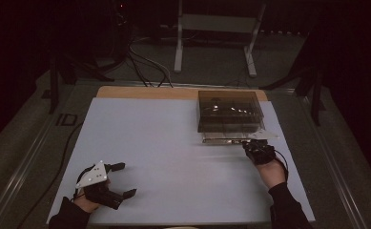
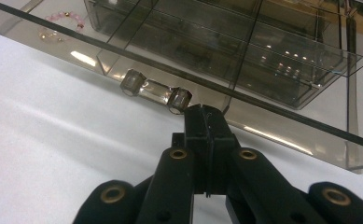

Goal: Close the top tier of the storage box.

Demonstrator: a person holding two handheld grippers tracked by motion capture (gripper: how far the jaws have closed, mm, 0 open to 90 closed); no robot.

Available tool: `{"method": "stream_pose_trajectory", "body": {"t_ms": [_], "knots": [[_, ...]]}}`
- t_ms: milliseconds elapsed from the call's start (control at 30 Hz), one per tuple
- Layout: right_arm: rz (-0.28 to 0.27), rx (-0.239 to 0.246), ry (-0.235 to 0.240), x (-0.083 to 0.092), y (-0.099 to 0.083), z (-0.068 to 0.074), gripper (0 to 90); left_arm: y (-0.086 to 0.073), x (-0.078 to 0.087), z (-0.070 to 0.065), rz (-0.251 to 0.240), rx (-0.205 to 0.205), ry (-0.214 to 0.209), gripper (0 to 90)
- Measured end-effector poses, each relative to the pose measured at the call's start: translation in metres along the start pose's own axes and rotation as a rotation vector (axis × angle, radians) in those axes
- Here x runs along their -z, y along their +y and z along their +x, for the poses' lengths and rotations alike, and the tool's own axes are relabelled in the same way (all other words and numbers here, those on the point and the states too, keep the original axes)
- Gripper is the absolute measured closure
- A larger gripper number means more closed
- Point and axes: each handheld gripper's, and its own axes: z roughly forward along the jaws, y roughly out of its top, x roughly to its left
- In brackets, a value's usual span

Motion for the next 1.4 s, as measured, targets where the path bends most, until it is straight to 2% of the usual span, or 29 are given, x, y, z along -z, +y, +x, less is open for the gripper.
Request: {"method": "stream_pose_trajectory", "body": {"t_ms": [1400], "knots": [[-0.013, -0.005, 0.000, -0.006, 0.015, -0.003, 89.8, 0.000, 0.000, 0.000, 0.001, 0.002, 0.000, 1.1]]}}
